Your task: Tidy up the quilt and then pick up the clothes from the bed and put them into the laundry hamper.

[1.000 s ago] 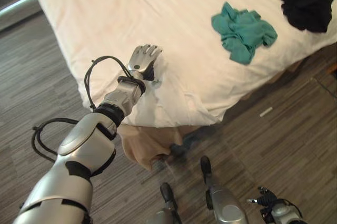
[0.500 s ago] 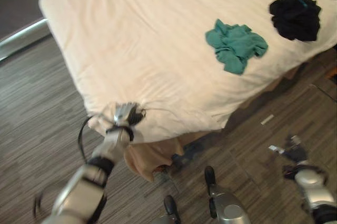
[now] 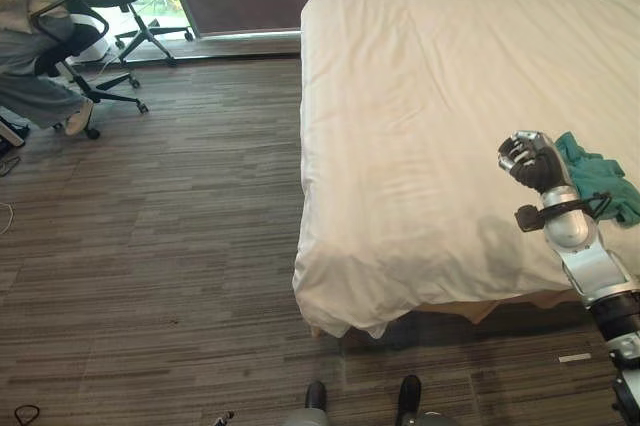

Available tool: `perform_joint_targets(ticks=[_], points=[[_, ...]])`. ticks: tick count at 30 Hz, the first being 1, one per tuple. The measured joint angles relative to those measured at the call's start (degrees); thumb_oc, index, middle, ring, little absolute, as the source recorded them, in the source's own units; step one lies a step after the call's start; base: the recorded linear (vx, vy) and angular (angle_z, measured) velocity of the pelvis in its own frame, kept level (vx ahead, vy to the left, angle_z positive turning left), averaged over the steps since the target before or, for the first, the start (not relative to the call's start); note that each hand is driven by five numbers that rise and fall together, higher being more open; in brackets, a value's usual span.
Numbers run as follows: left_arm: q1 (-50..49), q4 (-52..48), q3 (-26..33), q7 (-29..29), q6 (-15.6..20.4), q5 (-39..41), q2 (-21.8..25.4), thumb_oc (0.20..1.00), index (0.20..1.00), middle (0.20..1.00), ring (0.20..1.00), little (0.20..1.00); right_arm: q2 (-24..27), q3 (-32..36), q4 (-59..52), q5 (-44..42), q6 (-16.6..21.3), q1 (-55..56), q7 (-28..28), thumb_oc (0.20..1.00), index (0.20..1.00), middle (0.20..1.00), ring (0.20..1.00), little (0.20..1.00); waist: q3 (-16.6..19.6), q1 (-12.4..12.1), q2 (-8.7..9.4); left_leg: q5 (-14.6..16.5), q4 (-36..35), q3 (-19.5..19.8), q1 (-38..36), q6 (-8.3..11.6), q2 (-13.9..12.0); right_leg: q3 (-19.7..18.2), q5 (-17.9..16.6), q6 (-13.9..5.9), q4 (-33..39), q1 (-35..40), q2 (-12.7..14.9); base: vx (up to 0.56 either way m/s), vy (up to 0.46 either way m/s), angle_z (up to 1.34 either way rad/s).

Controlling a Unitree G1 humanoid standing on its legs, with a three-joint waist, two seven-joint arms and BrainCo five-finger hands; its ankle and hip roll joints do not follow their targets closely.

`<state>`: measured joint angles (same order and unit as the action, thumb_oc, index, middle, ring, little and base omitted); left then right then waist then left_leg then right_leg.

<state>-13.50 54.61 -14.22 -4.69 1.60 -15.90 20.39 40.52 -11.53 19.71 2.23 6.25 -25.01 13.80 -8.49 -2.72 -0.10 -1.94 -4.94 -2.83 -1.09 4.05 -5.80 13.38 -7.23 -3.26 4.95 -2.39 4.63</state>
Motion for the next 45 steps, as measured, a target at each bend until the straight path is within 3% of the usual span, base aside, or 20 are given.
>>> perform_joint_targets(ticks=[1, 2, 3, 4, 5, 6, 8, 10, 12, 15, 18, 21, 26, 27, 30, 32, 35, 38, 42, 45], points=[[-0.09, -0.12, 0.0, -0.03, 0.03, 0.0, 0.0, 1.0, 1.0, 1.0, 1.0, 1.0, 0.0, 0.0, 0.27, 0.0, -0.1, 0.32, 0.0, 0.2, 0.2, 0.2, 0.2, 0.2, -0.02, 0.56, 0.03, -0.05, -0.02, 0.02, 0.03, -0.07, 0.22, 0.0, -0.06, -0.09, 0.0, -0.02, 0.19, -0.66, 0.03, -0.17], [0.98, 6.58, 1.47, -2.45, 2.08, 0.02, -2.78, 1.0, 1.0, 1.0, 1.0, 1.0, -5.16, -3.86, 6.28, -3.19, -0.28, -5.44, 1.36, 0.2, 0.2, 0.2, 0.2, 0.2, -1.28, 0.53, 0.07, 0.09, 2.96, 2.42, 2.72, -0.55, 0.74, 2.2, -1.24, -1.5, -1.84, -1.27, 1.04, -0.41, 0.097, -0.38], [6.61, 16.11, -0.46, -3.55, 0.3, 1.42, -3.74, 1.0, 1.0, 1.0, 1.0, 1.0, -9.91, -9.8, 18.26, -7.7, -0.63, -14.76, 2.4, 0.2, 0.2, 0.2, 0.2, 0.2, -1.59, 0.77, -0.44, 1.6, 8.58, 6.54, 6.82, 1.92, 0.82, 4.21, -0.48, -2.41, -3.67, -4.25, 1.67, -0.22, 0.069, -0.41], [9.07, 17.25, -3.93, -4.08, -0.32, 2.42, -4.28, 1.0, 1.0, 1.0, 1.0, 1.0, -12.55, -14.75, 24.87, -10.58, -1.28, -20.63, 1.54, 0.2, 0.2, 0.2, 0.2, 0.2, -1.41, -0.22, -1.22, 3.6, 12.16, 9.06, 12.54, 2.92, 0.7, 4.55, 0.12, -1.56, -5.54, -8.69, 1.52, -0.16, 0.037, 0.12], [12.93, 16.58, -6.07, -4.8, 0.85, 2.53, -4.22, 1.0, 1.0, 1.0, 1.0, 1.0, -13.44, -16.51, 27.02, -12.57, -1.25, -23.1, 0.87, 0.2, 0.2, 0.2, 0.2, 0.2, -3.28, -2.0, -2.42, 3.3, 12.31, 10.37, 17.5, 1.77, 0.32, 6.2, 0.24, -0.78, -6.77, -12.41, 1.8, -0.14, 0.029, 0.75], [15.59, 14.8, -7.94, -5.79, 1.01, 3.96, -4.04, 1.0, 1.0, 1.0, 1.0, 1.0, -13.7, -15.84, 30.1, -13.98, -1.08, -25.64, 0.91, 0.2, 0.2, 0.2, 0.2, 0.2, -5.55, -3.19, -2.59, 2.17, 11.73, 10.64, 20.01, 2.03, 0.16, 7.62, 0.53, -0.32, -8.8, -15.08, 2.54, -0.11, 0.038, 1.2], [19.63, 12.29, -10.4, -6.69, 1.0, 4.65, -4.1, 1.0, 1.0, 1.0, 1.0, 1.0, -15.74, -14.26, 34.44, -16.27, -1.68, -28.49, 1.07, 0.2, 0.2, 0.2, 0.2, 0.2, -10.88, -6.12, -4.58, 0.64, 10.59, 11.31, 22.53, 2.27, 0.47, 8.48, 2.21, 1.38, -13.07, -19.02, 4.05, -0.07, 0.037, 0.86], [19.41, 8.92, -11.25, -7.2, 0.47, 6.17, -3.14, 1.0, 1.0, 1.0, 1.0, 1.0, -18.09, -10.94, 33.55, -17.12, 0.74, -28.7, 4.66, 0.2, 0.2, 0.2, 0.2, 0.2, -13.74, -6.55, -4.11, -0.67, 8.73, 10.95, 23.3, 2.12, 0.81, 8.96, 2.74, 1.6, -14.85, -20.96, 5.02, -0.01, 0.024, 0.28], [17.74, 8.82, -11.31, -7.28, 0.35, 6.71, -2.45, 1.0, 1.0, 1.0, 1.0, 1.0, -20.08, -11.88, 27.83, -18.08, 2.46, -25.17, 3.72, 0.2, 0.2, 0.2, 0.2, 0.2, -15.84, -5.04, -0.93, -2.35, 8.94, 10.8, 22.05, 2.02, 0.68, 8.27, 4.02, 1.23, -16.74, -20.52, 5.34, 0.02, 0.004, -0.13], [18.94, 6.31, -11.55, -7.79, 0.53, 6.29, -1.87, 1.0, 1.0, 1.0, 1.0, 1.0, -20.65, -12.56, 22.73, -18.08, 2.61, -19.15, 1.2, 0.2, 0.2, 0.2, 0.2, 0.2, -15.55, -4.66, 0.67, -2.56, 7.75, 10.16, 19.45, 1.7, 0.68, 8.08, 4.01, 1.18, -16.11, -18.2, 5.33, 0.02, 0.005, -0.04], [19.26, 5.89, -10.89, -7.96, 1.03, 6.23, -2.02, 1.0, 1.0, 1.0, 1.0, 1.0, -21.21, -14.67, 21.09, -18.24, 2.9, -16.03, -2.98, 0.2, 0.2, 0.2, 0.2, 0.2, -15.43, -3.47, 0.78, -2.47, 7.09, 9.64, 17.19, 1.59, 0.54, 7.89, 4.2, 0.81, -15.45, -16.18, 5.17, 0.06, 0.01, -0.04], [18.78, 6.9, -10.01, -7.68, 0.9, 6.13, -2.75, 1.0, 1.0, 1.0, 1.0, 1.0, -21.31, -19.0, 18.38, -18.72, 2.79, -7.67, -11.71, 0.2, 0.2, 0.2, 0.2, 0.2, -13.15, -1.9, 0.7, -2.64, 4.83, 9.0, 13.71, 0.85, 0.26, 7.81, 4.02, 0.32, -13.34, -13.09, 4.71, 0.09, 0.014, -0.03], [19.89, 11.16, -6.05, -4.11, 1.08, 3.92, -4.34, 1.0, 1.0, 1.0, 1.0, 1.0, -19.4, -26.31, 18.95, -19.21, -4.85, 11.04, -23.4, 0.2, 0.2, 0.2, 0.2, 0.2, -10.12, -2.09, 0.23, -2.68, 1.58, 7.76, 6.42, 0.65, 0.29, 7.94, 2.93, -0.6, -8.44, -5.29, 3.96, 0.14, 0.008, -0.05], [18.46, 11.85, -5.9, -3.55, 0.82, 3.33, -3.86, 1.0, 1.0, 1.0, 1.0, 1.0, -18.11, -27.16, 18.68, -19.24, -6.34, 14.14, -25.34, 0.2, 0.2, 0.2, 0.2, 0.2, -7.57, -1.27, 1.0, -2.24, 0.7, 6.51, 4.94, 0.4, 0.26, 6.94, 2.48, -1.23, -6.39, -3.98, 3.64, 0.17, 0.025, -0.4], [17.5, 13.5, -4.44, -1.38, 0.68, 2.08, -3.52, 1.0, 1.0, 1.0, 1.0, 1.0, -14.13, -25.05, 9.11, -21.56, -6.87, 14.82, -27.09, 0.2, 0.2, 0.2, 0.2, 0.2, -5.52, 0.46, 2.21, -1.44, 0.27, 4.72, 2.18, 0.44, 0.49, 5.02, 0.28, -1.95, -1.38, -0.41, 3.0, 0.13, 0.029, -0.38], [16.44, 13.2, -4.43, -0.89, 0.96, 1.44, -3.32, 1.0, 1.0, 1.0, 1.0, 1.0, -13.76, -20.97, 2.57, -25.48, -5.75, 13.31, -27.08, 0.2, 0.2, 0.2, 0.2, 0.2, -2.43, 1.09, 2.46, -0.91, 0.01, 3.54, 1.61, 0.61, 0.27, 4.14, -0.06, -1.98, -0.31, 0.07, 2.62, 0.08, 0.041, -0.27], [16.25, 12.25, -4.57, -0.26, 0.92, 1.26, -3.6, 1.0, 1.0, 1.0, 1.0, 1.0, -14.86, -20.13, -0.24, -29.75, -3.5, 7.46, -25.99, 0.2, 0.2, 0.2, 0.2, 0.2, -1.14, 1.18, 2.08, -0.87, 0.28, 2.95, 1.46, 0.62, 0.25, 3.17, -0.11, -2.0, -0.37, -0.48, 2.41, -0.12, 0.032, -0.17], [18.42, 10.79, -7.78, -0.79, 1.07, 2.39, -3.56, 1.0, 1.0, 1.0, 1.0, 1.0, -17.79, -19.62, -0.43, -32.66, -0.87, -3.19, -21.59, 0.2, 0.2, 0.2, 0.2, 0.2, -1.58, 1.12, 1.46, -1.71, 3.0, 1.69, 8.48, 0.65, 0.85, 1.63, -0.97, -1.98, -3.44, -8.39, 3.36, -0.26, 0.029, -0.17], [26.01, 10.27, -13.58, -2.83, 1.82, 6.87, -4.72, 1.0, 1.0, 1.0, 1.0, 1.0, -18.18, -18.79, 8.05, -33.81, 2.26, -17.18, -15.44, 0.2, 0.2, 0.2, 0.2, 0.2, -8.13, 0.58, -0.66, -1.39, 9.2, 2.4, 17.54, 0.67, 2.02, 1.83, -1.01, -1.43, -8.75, -16.44, 5.45, -0.13, 0.019, 0.14], [31.25, 10.07, -13.97, -3.99, 2.1, 9.07, -4.67, 1.0, 1.0, 1.0, 1.0, 1.0, -17.23, -15.23, 16.06, -33.54, 2.16, -24.08, -10.17, 0.2, 0.2, 0.2, 0.2, 0.2, -14.37, 0.44, -1.36, -1.65, 10.88, 3.3, 22.18, 0.47, 3.01, 1.81, -0.73, -0.99, -12.21, -21.44, 6.83, -0.09, 0.003, 0.16]])
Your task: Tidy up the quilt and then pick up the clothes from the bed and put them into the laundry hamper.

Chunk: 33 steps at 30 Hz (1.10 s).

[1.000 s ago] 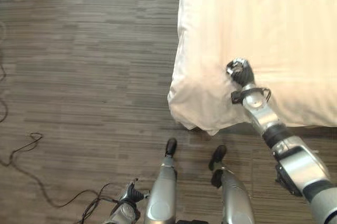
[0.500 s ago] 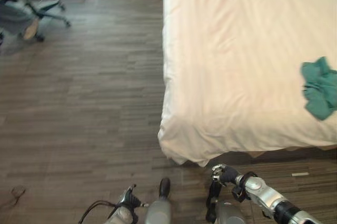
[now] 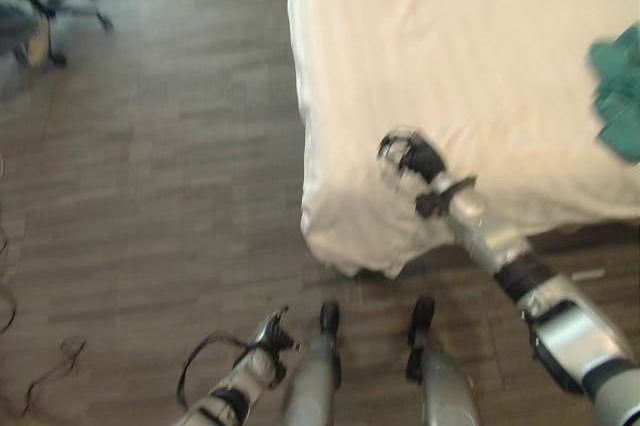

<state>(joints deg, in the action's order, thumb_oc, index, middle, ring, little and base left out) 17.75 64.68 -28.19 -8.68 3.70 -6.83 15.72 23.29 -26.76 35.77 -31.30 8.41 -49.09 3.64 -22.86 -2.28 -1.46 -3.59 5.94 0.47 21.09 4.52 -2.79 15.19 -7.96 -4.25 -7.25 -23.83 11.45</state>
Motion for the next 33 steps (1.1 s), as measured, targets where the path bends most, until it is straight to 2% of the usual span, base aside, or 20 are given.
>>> perform_joint_targets(ticks=[2, 12, 13, 14, 15, 16, 18, 19, 20, 23, 24, 25, 26, 27, 28, 29, 30, 31, 32, 33], points=[[1.24, -0.2, 0.56, -0.77, -0.1, 1.92, 0.15, 1.0, 1.0, 1.0, 1.0, 1.0, -0.12, 3.77, 0.72, 1.34, 1.49, 0.77, 2.06, 0.2, 0.2, 0.2, 0.2, 0.2, -3.79, 0.48, 0.34, -0.19, 0.5, 0.07, 0.95, -0.17, 0.37, -0.12, 0.04, 0.06, -0.94, -1.1, 0.51, -0.02, 0.013, 0.08], [1.37, -2.14, 0.59, -2.1, 0.1, 2.04, 0.12, 1.0, 1.0, 1.0, 1.0, 1.0, -0.83, 5.97, -2.11, 2.67, 2.39, 3.62, 3.85, 0.2, 0.2, 0.2, 0.2, 0.2, -4.13, 1.48, 0.74, -0.19, 1.15, -0.1, 0.41, -0.66, 0.34, -0.31, 0.23, 0.22, -1.46, -0.87, 0.66, 0.11, 0.035, 0.01], [0.46, -7.59, 0.39, -1.59, -1.71, 0.83, 1.26, 1.0, 1.0, 1.0, 1.0, 1.0, -7.38, 21.24, -6.46, 7.21, 3.62, 12.84, 1.72, 0.2, 0.2, 0.2, 0.2, 0.2, -5.67, 1.63, 1.46, 1.04, 2.74, -2.9, -2.55, -1.27, 0.0, -0.11, 1.28, 0.98, -0.53, 3.48, -0.15, 0.47, 0.205, 0.2], [-6.27, -10.01, 2.12, -0.03, -1.05, -2.01, 1.28, 1.0, 1.0, 1.0, 1.0, 1.0, -19.4, 43.35, 3.41, 9.01, 4.87, 34.16, 3.99, 1.0, 1.0, 1.0, 1.0, 1.0, -3.92, 1.43, 4.02, 2.48, -3.16, -5.13, -18.15, -2.47, -1.33, -0.19, 4.59, -1.94, 1.35, 16.34, 0.04, 0.32, 0.158, -0.11], [-11.46, -7.45, 1.07, 0.65, -0.71, -3.71, 0.99, 1.0, 1.0, 1.0, 1.0, 1.0, -11.83, 38.48, 19.41, 10.67, -2.1, 47.89, 6.06, 1.0, 1.0, 1.0, 1.0, 1.0, 5.27, 2.24, 5.23, 4.27, -7.12, -5.89, -22.45, -2.44, -0.15, -2.04, 6.57, -3.24, 1.13, 17.87, 0.41, 0.24, 0.122, -0.45], [-12.93, -6.39, 1.34, 0.84, -1.07, -4.06, 1.13, 1.0, 1.0, 1.0, 1.0, 1.0, -8.58, 36.95, 21.93, 11.53, -3.49, 52.46, 6.78, 1.0, 1.0, 1.0, 1.0, 1.0, 8.0, 3.32, 4.48, 5.01, -7.14, -6.35, -23.04, -2.71, 0.33, -2.66, 7.11, -3.64, 0.9, 17.79, 0.61, 0.16, 0.047, -1.22], [-14.16, -1.96, 3.51, 1.45, -1.54, -5.18, 2.38, 1.0, 1.0, 1.0, 1.0, 1.0, -0.77, 34.42, 26.36, 14.18, -5.46, 58.76, 8.55, 1.0, 1.0, 1.0, 1.0, 1.0, 9.04, 6.78, 4.35, 6.75, -6.98, -12.72, -24.42, -3.89, 0.1, -0.9, 7.43, -4.65, -1.38, 15.16, 2.83, 0.14, -0.02, -1.62], [-13.37, 0.01, 6.49, 1.54, -2.32, -5.18, 3.11, 1.0, 1.0, 1.0, 1.0, 1.0, 0.25, 32.26, 26.74, 15.81, -6.23, 60.82, 8.28, 1.0, 1.0, 1.0, 1.0, 1.0, 9.32, 8.78, 4.79, 6.19, -6.92, -14.82, -24.0, -3.21, -0.09, 3.04, 6.46, -4.39, -1.83, 13.55, 4.33, 0.18, -0.034, -1.45], [-13.13, 2.67, 9.12, 1.35, -2.86, -5.17, 3.98, 1.0, 1.0, 1.0, 1.0, 1.0, -0.44, 29.05, 29.51, 17.83, -7.03, 61.57, 7.62, 1.0, 1.0, 1.0, 1.0, 1.0, 9.51, 9.76, 5.06, 5.68, -8.12, -16.92, -25.35, -2.94, -0.4, 9.16, 3.16, -4.02, -4.17, 13.74, 6.02, 0.17, -0.032, -1.33], [-12.26, 3.69, 10.66, 1.32, -3.37, -5.28, 4.56, 1.0, 1.0, 1.0, 1.0, 1.0, -6.83, 23.8, 30.6, 20.19, -8.54, 60.54, 4.51, 1.0, 1.0, 1.0, 1.0, 1.0, 9.39, 9.72, 4.33, 5.93, -9.09, -17.24, -29.35, -2.74, -2.22, 13.31, 2.14, -4.49, -2.25, 17.34, 4.57, 0.2, -0.092, -0.96], [-11.93, 3.74, 10.61, 1.33, -3.28, -5.41, 4.06, 1.0, 1.0, 1.0, 1.0, 1.0, -7.71, 23.2, 30.73, 20.28, -8.48, 59.52, 3.95, 1.0, 1.0, 1.0, 1.0, 1.0, 9.49, 9.89, 3.5, 6.19, -9.03, -16.62, -29.73, -2.32, -2.8, 14.12, 2.19, -4.42, -2.17, 17.23, 4.04, 0.22, -0.152, -0.87], [-10.88, 4.8, 10.47, 1.76, -2.94, -5.76, 1.84, 1.0, 1.0, 1.0, 1.0, 1.0, -8.66, 21.13, 31.8, 21.53, -8.35, 57.04, 3.1, 1.0, 1.0, 1.0, 1.0, 1.0, 9.92, 10.76, 0.62, 7.31, -8.33, -16.86, -30.46, -0.71, -4.22, 13.79, 4.02, -2.33, -1.28, 17.89, 1.68, 0.22, -0.158, -0.53], [-10.5, 5.13, 10.45, 1.94, -2.62, -5.82, 0.85, 1.0, 1.0, 1.0, 1.0, 1.0, -8.86, 21.09, 31.75, 22.3, -8.34, 56.4, 2.54, 1.0, 1.0, 1.0, 1.0, 1.0, 10.42, 10.94, -0.33, 7.53, -7.39, -17.18, -30.38, -0.62, -4.69, 13.11, 4.06, -1.9, -1.08, 18.03, 1.17, 0.22, -0.182, -0.5], [-10.59, 5.23, 10.73, 1.98, -2.39, -5.81, 0.08, 1.0, 1.0, 1.0, 1.0, 1.0, -8.87, 21.08, 31.45, 22.46, -8.09, 55.27, 2.43, 1.0, 1.0, 1.0, 1.0, 1.0, 11.11, 10.83, -1.12, 7.49, -4.8, -16.81, -30.49, -0.44, -5.32, 12.44, 5.4, -1.5, -0.94, 18.32, 0.1, 0.19, -0.206, -0.35], [-10.58, 5.98, 10.9, 1.97, -2.1, -5.77, 0.22, 1.0, 1.0, 1.0, 1.0, 1.0, -8.93, 21.1, 31.82, 22.66, -8.12, 54.01, 2.41, 1.0, 1.0, 1.0, 1.0, 1.0, 11.05, 10.66, -0.57, 7.82, -0.91, -16.57, -29.59, 1.16, -5.5, 11.34, 6.42, -0.81, -0.05, 18.93, -0.55, 0.17, -0.197, -0.74], [-10.49, 7.33, 11.47, 1.92, -2.21, -5.7, 0.49, 1.0, 1.0, 1.0, 1.0, 1.0, -9.16, 20.81, 32.73, 23.38, -8.13, 52.51, 2.2, 1.0, 1.0, 1.0, 1.0, 1.0, 11.34, 9.43, 1.02, 7.32, 7.35, -15.75, -27.2, 2.39, -6.51, 8.71, 6.59, 0.02, 1.72, 19.9, -1.31, 0.14, -0.135, -1.2], [-11.81, 8.51, 13.07, 1.7, -2.5, -5.54, 0.14, 1.0, 1.0, 1.0, 1.0, 1.0, -8.98, 20.57, 32.12, 24.16, -7.56, 51.13, 2.34, 1.0, 1.0, 1.0, 1.0, 1.0, 11.87, 7.67, 2.21, 5.02, 20.19, -9.64, -22.73, 5.57, -7.22, 6.04, 7.38, 1.3, 3.95, 21.09, -3.33, 0.19, -0.034, -1.68], [-12.68, 9.03, 13.93, 1.26, -3.05, -5.23, 0.36, 1.0, 1.0, 1.0, 1.0, 1.0, -8.55, 18.84, 31.78, 24.47, -7.23, 49.42, 2.53, 1.0, 1.0, 1.0, 1.0, 1.0, 11.5, 6.29, 4.27, -0.01, 33.63, -1.98, -15.58, 8.32, -6.21, 2.59, 6.23, 3.76, 4.05, 20.77, -4.33, 0.25, 0.076, -1.89], [-13.15, 9.49, 13.96, 0.9, -3.25, -4.93, -0.2, 1.0, 1.0, 1.0, 1.0, 1.0, -8.07, 15.99, 30.53, 24.59, -6.99, 48.25, 2.59, 1.0, 1.0, 1.0, 1.0, 1.0, 11.6, 5.04, 4.57, 1.14, 40.88, 3.96, -10.77, 8.34, -2.91, -0.62, 5.8, 4.62, 4.23, 20.04, -5.21, 0.21, 0.085, -1.87], [-13.41, 9.77, 14.05, 0.39, -3.54, -4.55, -0.58, 1.0, 1.0, 1.0, 1.0, 1.0, -7.69, 13.61, 30.22, 24.69, -6.6, 46.99, 2.69, 1.0, 1.0, 1.0, 1.0, 1.0, 11.69, 4.33, 5.31, 4.91, 40.84, 7.07, -8.99, 7.45, 0.64, -3.64, 5.18, 4.73, 5.37, 20.03, -5.97, 0.32, 0.154, -1.83]])
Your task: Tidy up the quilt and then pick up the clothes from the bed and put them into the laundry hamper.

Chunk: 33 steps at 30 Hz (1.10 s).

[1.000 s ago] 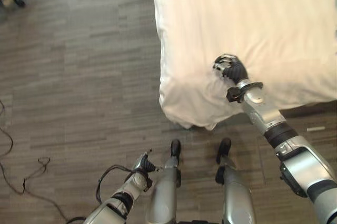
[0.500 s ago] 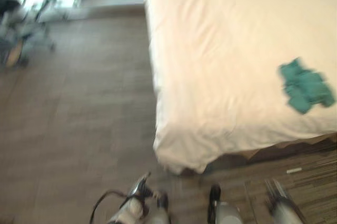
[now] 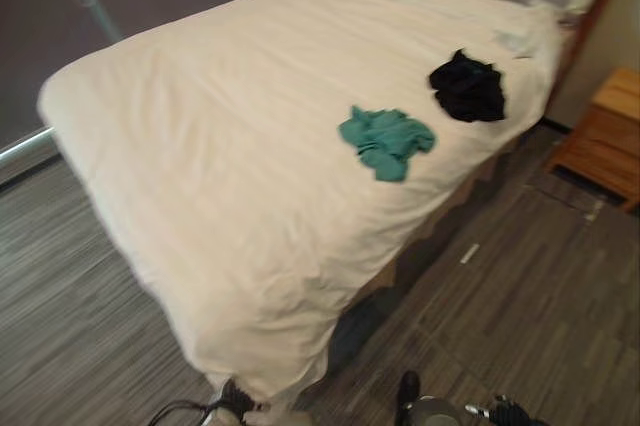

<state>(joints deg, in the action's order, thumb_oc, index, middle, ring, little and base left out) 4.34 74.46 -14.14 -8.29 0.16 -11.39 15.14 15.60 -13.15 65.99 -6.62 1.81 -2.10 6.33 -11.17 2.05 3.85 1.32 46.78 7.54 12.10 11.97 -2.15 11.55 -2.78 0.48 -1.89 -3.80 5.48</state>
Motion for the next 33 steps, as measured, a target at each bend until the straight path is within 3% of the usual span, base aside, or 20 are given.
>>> perform_joint_targets(ticks=[2, 5, 8, 11, 12, 13, 14, 15, 16, 17, 18, 19, 21, 22, 23, 24, 25, 28, 31, 33], points=[[-0.39, 0.43, 0.64, -1.45, -0.48, 0.83, 0.28, 1.0, 1.0, 1.0, 1.0, 1.0, -0.38, -1.94, -0.05, 1.4, 0.14, -1.77, -0.21, 1.0, 1.0, 1.0, 1.0, 1.0, 0.38, -2.23, 0.5, 3.0, -12.46, 3.4, 0.84, -2.52, 4.87, -4.34, -2.31, 0.48, 2.3, 0.19, -1.84, 0.37, 0.175, -1.8], [-1.74, 3.22, 0.6, -2.9, -2.28, 2.54, 1.47, 1.0, 1.0, 1.0, 1.0, 1.0, -0.35, -6.53, 3.46, 5.26, -0.81, -4.83, 0.09, 1.0, 1.0, 1.0, 1.0, 1.0, 0.69, -5.53, 1.18, -0.02, -44.79, 9.33, -2.14, -6.04, 4.61, -11.21, -2.28, 0.3, 6.83, 1.21, -5.02, 0.33, 0.154, -1.97], [-4.8, 3.87, -1.51, -2.86, -3.16, 3.93, 0.69, 1.0, 1.0, 1.0, 1.0, 1.0, 0.82, -6.36, 2.82, 6.78, -0.31, -2.92, 1.07, 1.0, 1.0, 1.0, 1.0, 1.0, 0.81, -6.0, -1.0, -3.69, -42.92, 8.6, -1.26, -5.57, 1.42, -9.66, -4.01, 0.59, 6.99, 3.59, -6.72, 0.27, 0.215, -0.84], [-5.78, 4.53, -6.4, -0.8, -4.01, 3.83, -1.89, 1.0, 1.0, 1.0, 1.0, 1.0, 0.67, -6.37, -0.34, 7.96, -0.24, 1.46, 1.0, 1.0, 1.0, 1.0, 1.0, 1.0, 1.11, -4.88, -0.97, -2.02, -38.24, 7.0, -3.16, -11.72, 4.91, -12.4, -2.77, -3.84, 2.88, 1.8, -4.5, 0.24, 0.313, -0.38], [-6.76, 3.35, -8.39, -0.07, -4.96, 3.83, -3.15, 1.0, 1.0, 1.0, 1.0, 1.0, -0.12, -5.83, -0.48, 8.94, -0.26, 0.18, 0.98, 1.0, 1.0, 1.0, 1.0, 1.0, 0.89, -5.16, -1.0, -2.66, -42.32, 7.3, -5.37, -11.94, 5.13, -14.82, -2.41, -7.87, -10.05, -6.64, -4.63, 0.17, 0.14, -1.12], [-8.32, 3.32, -9.27, 3.41, -5.31, 3.64, -4.81, 1.0, 1.0, 1.0, 1.0, 1.0, -1.21, -3.05, -1.0, 8.72, 0.28, -1.73, 1.49, 1.0, 1.0, 1.0, 1.0, 1.0, 0.03, -2.83, -3.2, -5.05, -46.45, 2.43, -7.92, -13.93, 2.27, -10.82, -2.39, -9.31, -23.61, -13.84, -4.31, 0.4, 0.251, -1.04], [-9.8, 3.14, -9.98, 4.73, -5.17, 3.44, -5.28, 1.0, 1.0, 1.0, 1.0, 1.0, -1.7, -2.64, -1.09, 8.77, 0.28, -1.39, 1.88, 1.0, 1.0, 1.0, 1.0, 1.0, 0.11, -1.31, -2.99, -4.21, -47.0, 2.41, -9.4, -14.88, 2.7, -10.29, -1.16, -8.22, -23.76, -13.66, -3.39, 0.44, 0.197, -0.51], [-10.28, 2.64, -12.81, 4.37, -5.06, 2.06, -5.77, 1.0, 1.0, 1.0, 1.0, 1.0, -1.64, -2.46, -1.27, 8.9, -0.4, -0.55, 1.67, 1.0, 1.0, 1.0, 1.0, 1.0, 0.34, -1.08, -3.01, -2.88, -49.25, 2.83, -9.96, -13.78, 2.85, -10.15, 2.46, -6.71, -27.38, -15.59, -4.66, 0.49, 0.129, 0.52], [-10.07, 1.74, -15.29, 3.9, -4.3, -0.08, -3.57, 1.0, 1.0, 1.0, 1.0, 1.0, -3.61, -2.14, -1.87, 8.91, -0.05, -0.45, 1.73, 1.0, 1.0, 1.0, 1.0, 1.0, 1.1, -0.31, 0.32, 1.18, -48.58, 4.07, -9.52, -9.06, 4.62, -12.36, 6.52, -6.05, -25.23, -16.67, -5.88, 0.54, 0.002, 0.93], [-10.26, 1.34, -15.32, 4.61, -2.02, -0.72, 0.27, 1.0, 1.0, 1.0, 1.0, 1.0, -5.87, -0.98, -0.83, 8.88, 0.09, -0.31, 2.12, 1.0, 1.0, 1.0, 1.0, 1.0, 0.63, 0.63, 7.69, 6.24, -23.41, -1.37, -2.8, -11.52, 12.45, -13.9, 10.59, -6.92, -19.09, -16.52, -1.2, 0.56, 0.001, 0.87], [-11.0, 1.28, -14.96, 4.69, -2.09, -0.78, -0.74, 1.0, 1.0, 1.0, 1.0, 1.0, -4.91, -1.18, -0.52, 8.93, 0.5, -0.68, 2.14, 1.0, 1.0, 1.0, 1.0, 1.0, 0.71, 0.52, 6.94, 11.64, -16.33, -2.05, -5.27, -11.54, 12.88, -13.65, 9.52, -6.13, -15.99, -15.93, -2.14, 0.42, -0.009, 0.45], [-10.9, 1.14, -14.61, 4.99, -2.04, -1.15, -4.02, 1.0, 1.0, 1.0, 1.0, 1.0, -2.3, -0.63, 0.75, 9.03, 0.51, -2.3, 2.45, 1.0, 1.0, 1.0, 1.0, 1.0, 0.1, 0.28, -0.9, 19.52, -28.1, 1.45, -13.31, -18.18, 7.08, -0.79, 8.59, -6.09, -19.42, -17.87, -1.72, 0.47, 0.021, -0.46], [-11.26, 0.91, -14.42, 5.68, -2.12, -1.37, -4.31, 1.0, 1.0, 1.0, 1.0, 1.0, -2.95, 0.09, 1.49, 8.79, -0.26, -2.68, 3.19, 1.0, 1.0, 1.0, 1.0, 1.0, 0.22, 1.26, -2.19, 17.25, -32.36, -2.0, -14.38, -17.15, 3.94, 3.34, 7.55, -5.12, -19.37, -18.01, 0.46, 0.56, 0.041, -0.19], [-12.76, -0.28, -14.35, 5.69, -2.06, -2.37, -4.29, 1.0, 1.0, 1.0, 1.0, 1.0, -2.36, -0.22, 1.59, 9.1, -0.27, -2.99, 2.85, 1.0, 1.0, 1.0, 1.0, 1.0, 0.28, 1.59, -3.98, 14.58, -40.36, -3.5, -19.27, -12.68, 1.55, 12.41, 7.92, -4.66, -21.72, -17.97, 1.84, 0.49, 0.067, -0.34], [-13.75, -0.2, -14.1, 5.77, -2.3, -2.38, -4.31, 1.0, 1.0, 1.0, 1.0, 1.0, -2.55, -0.35, 2.12, 9.07, -0.33, -3.21, 2.8, 1.0, 1.0, 1.0, 1.0, 1.0, 0.7, 1.12, -3.0, 12.07, -42.65, -6.02, -21.58, -12.19, 1.76, 15.6, 6.62, -3.29, -20.44, -16.52, 1.27, 0.45, 0.095, -0.81], [-14.05, 0.24, -13.32, 5.89, -2.54, -2.38, -3.93, 1.0, 1.0, 1.0, 1.0, 1.0, -2.59, -0.33, 1.32, 9.07, 0.49, -2.08, 2.93, 1.0, 1.0, 1.0, 1.0, 1.0, 0.82, 1.17, -1.27, 13.77, -37.62, -6.5, -21.91, -9.46, 3.82, 15.7, 8.03, -2.98, -17.79, -13.08, 0.87, 0.42, 0.078, -0.74], [-13.65, 0.28, -12.65, 5.89, -2.43, -2.41, -4.2, 1.0, 1.0, 1.0, 1.0, 1.0, -2.59, 0.07, 1.61, 9.08, 0.47, -1.13, 2.98, 1.0, 1.0, 1.0, 1.0, 1.0, 0.9, 0.86, -0.42, 14.55, -31.66, -6.85, -20.82, -8.0, 4.86, 13.96, 5.04, 1.3, -15.23, -11.14, 0.24, 0.34, 0.064, -0.33], [-12.99, 0.38, -11.8, 5.88, -0.55, -2.41, -4.81, 1.0, 1.0, 1.0, 1.0, 1.0, -1.35, -0.91, 3.16, 9.83, -0.31, 0.83, 2.44, 1.0, 1.0, 1.0, 1.0, 1.0, 1.83, -0.66, -1.55, 8.36, -6.62, -3.9, -10.24, 0.25, 6.28, 9.43, 1.07, 1.01, -6.17, -3.83, -2.8, 0.31, 0.017, -0.62], [-12.01, -0.66, -9.59, 4.99, 0.23, -1.74, -4.6, 1.0, 1.0, 1.0, 1.0, 1.0, -1.06, -5.21, 4.05, 11.56, -0.85, -2.04, 2.05, 1.0, 1.0, 1.0, 1.0, 1.0, 1.54, -4.3, -1.73, 7.57, -2.14, -0.51, -1.41, -3.49, 6.91, -0.09, -1.38, 3.56, 0.8, -0.17, -7.96, 0.41, 0.098, -1.49], [-10.45, -1.79, -7.49, 3.22, 0.43, 0.65, -1.65, 1.0, 1.0, 1.0, 1.0, 1.0, -2.33, -7.48, 4.27, 11.96, -1.22, -3.32, 1.45, 1.0, 1.0, 1.0, 1.0, 1.0, 0.65, -6.85, 1.16, 6.95, -17.0, -0.34, -3.03, -5.51, 5.19, -1.68, -1.51, 3.25, 6.47, 4.98, -8.48, 0.41, 0.128, -1.62]])
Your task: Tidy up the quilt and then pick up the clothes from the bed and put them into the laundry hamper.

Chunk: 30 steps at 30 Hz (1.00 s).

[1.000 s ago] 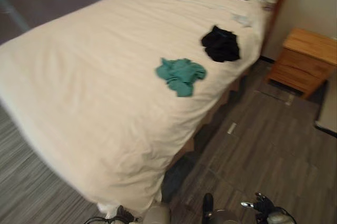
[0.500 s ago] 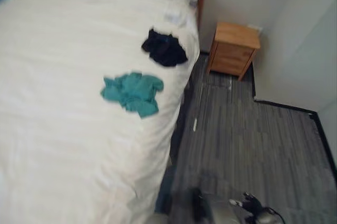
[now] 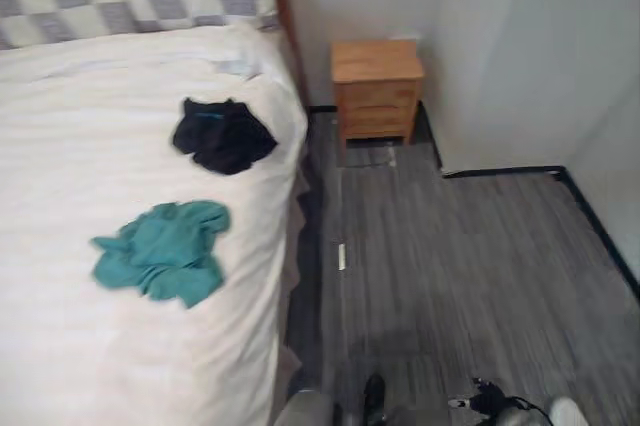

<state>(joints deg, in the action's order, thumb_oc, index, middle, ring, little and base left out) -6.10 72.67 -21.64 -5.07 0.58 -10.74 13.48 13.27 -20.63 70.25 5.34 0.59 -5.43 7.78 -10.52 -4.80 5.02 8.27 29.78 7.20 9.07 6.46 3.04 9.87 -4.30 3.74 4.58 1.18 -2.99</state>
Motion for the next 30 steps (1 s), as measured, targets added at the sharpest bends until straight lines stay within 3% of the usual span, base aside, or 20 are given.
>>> perform_joint_targets(ticks=[2, 4, 5, 6, 9, 10, 11, 12, 13, 14, 16, 19, 21, 22, 24, 26, 27, 28, 29, 30], points=[[2.08, -2.75, 2.76, -0.39, 0.45, 3.77, 1.62, 1.0, 1.0, 1.0, 1.0, 1.0, 0.04, -0.63, -0.56, 0.42, -0.24, -0.8, -0.42, 1.0, 1.0, 1.0, 1.0, 1.0, -0.11, -1.79, 0.84, -4.28, -17.13, 1.29, -0.65, 0.75, -2.15, 3.34, 1.17, -1.31, 0.42, 1.51, 0.09, 0.36, 0.148, -1.02], [6.07, -3.88, 2.41, -1.38, 0.79, 3.8, 1.03, 1.0, 1.0, 1.0, 1.0, 1.0, 1.1, -0.61, -0.19, 0.38, -0.12, -1.34, -0.42, 1.0, 1.0, 1.0, 1.0, 1.0, -0.23, -1.47, -1.72, -10.25, -27.69, 1.37, 0.28, 1.55, -5.94, 6.79, 3.57, -5.14, -2.56, 1.76, -1.71, 0.31, 0.175, -0.34], [7.73, -4.06, 2.38, -1.29, 1.31, 3.75, 1.78, 1.0, 1.0, 1.0, 1.0, 1.0, 1.36, -1.3, -0.2, 0.37, -0.03, -1.59, -0.42, 1.0, 1.0, 1.0, 1.0, 1.0, -0.44, -1.62, -1.51, -12.38, -28.25, -0.35, 1.26, 2.0, -6.18, 8.96, 2.39, -0.75, -1.31, 3.22, -1.51, 0.34, 0.202, -0.06], [9.49, -4.05, 2.3, -1.25, 1.49, 3.73, 1.99, 1.0, 1.0, 1.0, 1.0, 1.0, 1.5, -1.29, -0.02, 0.41, 0.01, -1.32, -0.43, 1.0, 1.0, 1.0, 1.0, 1.0, -0.39, -0.54, -1.43, -14.05, -28.07, -2.18, 1.94, 1.5, -6.04, 9.31, 2.53, -0.03, 0.36, 5.3, -2.14, 0.37, 0.231, 0.01], [13.02, -2.99, 3.01, -1.23, 2.17, 3.65, 1.71, 1.0, 1.0, 1.0, 1.0, 1.0, 1.46, -0.86, 0.69, 1.05, -0.29, -1.05, -0.53, 1.0, 1.0, 1.0, 1.0, 1.0, -0.07, 0.08, -1.21, -15.4, -27.72, -2.21, 0.08, -1.4, -3.97, 8.63, 4.88, -1.99, -1.99, 7.16, -1.71, 0.29, 0.293, 0.02], [13.82, -2.48, 2.96, -1.2, 2.17, 3.58, 0.76, 1.0, 1.0, 1.0, 1.0, 1.0, 1.78, -0.11, 0.72, 1.4, -0.31, -0.68, -0.55, 1.0, 1.0, 1.0, 1.0, 1.0, -0.22, 0.67, -2.43, -15.74, -27.79, -2.78, -1.97, -4.14, -3.55, 8.84, 7.25, -4.82, -7.58, 5.8, -1.24, 0.25, 0.272, 0.0], [14.14, -1.97, 2.9, -1.15, 2.16, 3.42, -0.11, 1.0, 1.0, 1.0, 1.0, 1.0, 2.46, -0.04, 0.48, 1.39, -0.38, -0.62, -0.51, 1.0, 1.0, 1.0, 1.0, 1.0, -0.67, 1.04, -4.08, -15.78, -27.59, -3.38, -3.45, -5.99, -3.91, 8.67, 8.59, -5.55, -13.37, 4.11, -1.32, 0.24, 0.187, 0.23], [14.74, -1.12, 2.06, -1.03, 2.12, 3.28, -0.83, 1.0, 1.0, 1.0, 1.0, 1.0, 3.16, 0.16, -0.2, 1.28, -0.46, -0.24, -0.43, 1.0, 1.0, 1.0, 1.0, 1.0, -1.6, 2.75, -6.45, -14.58, -29.33, -3.48, -6.08, -8.46, -5.23, 8.43, 9.6, -5.72, -27.69, -0.9, -0.08, 0.28, 0.112, 0.35], [15.37, -0.32, 1.26, -1.06, 2.13, 3.19, -0.73, 1.0, 1.0, 1.0, 1.0, 1.0, 3.13, 0.97, -1.03, 0.87, -0.43, 0.05, -0.53, 1.0, 1.0, 1.0, 1.0, 1.0, -1.97, 3.43, -6.52, -13.89, -29.92, -2.09, -7.48, -9.75, -4.75, 7.92, 8.98, -5.89, -39.42, -5.85, 2.3, 0.31, 0.04, 0.72], [15.29, 0.17, 1.36, -1.12, 1.99, 3.19, -0.4, 1.0, 1.0, 1.0, 1.0, 1.0, 2.79, 2.49, -1.71, 0.25, -0.6, 1.45, -0.42, 1.0, 1.0, 1.0, 1.0, 1.0, -1.92, 4.18, -6.24, -13.6, -30.94, -0.74, -8.94, -10.59, -3.49, 5.64, 12.87, -6.38, -46.58, -10.35, 5.79, 0.38, -0.017, 0.81], [14.97, 0.0, 2.05, -1.22, 1.98, 3.21, 0.35, 1.0, 1.0, 1.0, 1.0, 1.0, 2.69, 4.79, -1.77, -1.53, -0.6, 1.38, -0.46, 1.0, 1.0, 1.0, 1.0, 1.0, -1.9, 4.87, -5.12, -12.5, -31.31, 1.08, -9.64, -11.51, -1.78, 0.91, 14.21, -8.64, -41.09, -12.93, 8.52, 0.52, -0.102, 0.66], [14.49, 0.43, 3.85, -1.2, 1.76, 3.2, 1.92, 1.0, 1.0, 1.0, 1.0, 1.0, 1.81, 6.85, -3.07, -3.27, -0.44, 1.13, -0.54, 1.0, 1.0, 1.0, 1.0, 1.0, -2.44, 5.49, -3.01, -11.03, -31.63, 3.28, -9.16, -12.49, -0.85, -0.52, 13.23, -9.89, -22.66, -15.45, 9.9, 0.54, -0.113, 0.48], [14.49, 1.9, 4.15, -1.17, 1.51, 3.07, 2.68, 1.0, 1.0, 1.0, 1.0, 1.0, 1.48, 6.69, -3.89, -3.26, -0.26, -0.3, -0.51, 1.0, 1.0, 1.0, 1.0, 1.0, -2.79, 6.59, -2.26, -10.13, -32.35, 5.16, -9.75, -12.89, -1.26, -0.7, 7.9, -10.79, -11.85, -16.14, 9.25, 0.56, -0.094, 0.41], [14.88, 3.93, 4.23, -1.09, 1.46, 2.64, 2.24, 1.0, 1.0, 1.0, 1.0, 1.0, 1.17, 6.69, -3.02, -3.23, -0.42, -0.98, -0.49, 1.0, 1.0, 1.0, 1.0, 1.0, -2.69, 7.04, -1.95, -8.72, -31.78, 6.22, -10.13, -12.41, -1.64, -1.9, 4.34, -11.88, -3.81, -14.89, 8.36, 0.36, -0.105, 0.53], [13.26, 4.26, 4.16, -0.85, 1.6, 1.61, 2.25, 1.0, 1.0, 1.0, 1.0, 1.0, 0.49, 6.7, -1.86, -3.16, -0.55, -0.13, -0.49, 1.0, 1.0, 1.0, 1.0, 1.0, -2.64, 7.76, -1.25, -7.2, -33.0, 8.57, -12.67, -10.23, -1.68, -1.9, 3.36, -13.01, -1.35, -13.11, 9.5, 0.53, -0.191, 0.71], [11.51, 4.37, 4.2, -0.83, 1.86, 0.93, 1.67, 1.0, 1.0, 1.0, 1.0, 1.0, 0.08, 6.57, -1.25, -3.03, -1.01, 0.44, -0.54, 1.0, 1.0, 1.0, 1.0, 1.0, -1.98, 8.0, -2.61, -3.76, -34.65, 11.05, -16.52, -9.09, -5.25, 1.85, 1.45, -10.3, -7.24, -12.7, 8.23, 0.55, -0.197, 0.67], [10.84, 3.8, 4.64, -0.72, 1.85, 0.93, 1.09, 1.0, 1.0, 1.0, 1.0, 1.0, 0.53, 6.58, -1.42, -3.0, -0.89, 0.78, -0.57, 1.0, 1.0, 1.0, 1.0, 1.0, -1.49, 7.68, -3.12, -1.57, -28.89, 10.49, -16.9, -5.27, -5.94, 3.09, 1.18, -9.63, -7.22, -11.23, 7.04, 0.48, -0.141, 0.26], [10.26, 3.76, 4.77, -0.68, 1.87, 0.95, 0.74, 1.0, 1.0, 1.0, 1.0, 1.0, 1.0, 6.41, -1.74, -2.97, -0.87, 0.39, -0.61, 1.0, 1.0, 1.0, 1.0, 1.0, -1.25, 7.25, -3.49, -0.46, -23.82, 10.4, -16.33, -3.43, -5.47, 3.16, 1.35, -9.35, -6.65, -10.23, 6.47, 0.5, -0.18, 0.13], [8.99, 3.85, 5.8, -0.54, 1.88, 0.95, 0.21, 1.0, 1.0, 1.0, 1.0, 1.0, 1.84, 6.22, -2.14, -2.96, -0.77, -1.1, -0.58, 1.0, 1.0, 1.0, 1.0, 1.0, -1.3, 6.51, -4.02, -0.93, -14.32, 9.7, -15.36, -1.84, -3.57, 3.79, 2.08, -8.42, -4.67, -7.68, 5.81, 0.46, -0.192, 0.2], [8.8, 3.58, 7.97, -0.38, 2.13, 1.21, -0.08, 1.0, 1.0, 1.0, 1.0, 1.0, 2.5, 6.49, -1.64, -2.97, -0.77, -1.59, -0.66, 1.0, 1.0, 1.0, 1.0, 1.0, -1.41, 5.88, -3.66, -4.17, -1.82, 8.46, -10.44, 2.98, -1.87, 6.15, 2.69, -6.79, -2.39, -4.17, 6.04, 0.31, -0.164, 0.21]])
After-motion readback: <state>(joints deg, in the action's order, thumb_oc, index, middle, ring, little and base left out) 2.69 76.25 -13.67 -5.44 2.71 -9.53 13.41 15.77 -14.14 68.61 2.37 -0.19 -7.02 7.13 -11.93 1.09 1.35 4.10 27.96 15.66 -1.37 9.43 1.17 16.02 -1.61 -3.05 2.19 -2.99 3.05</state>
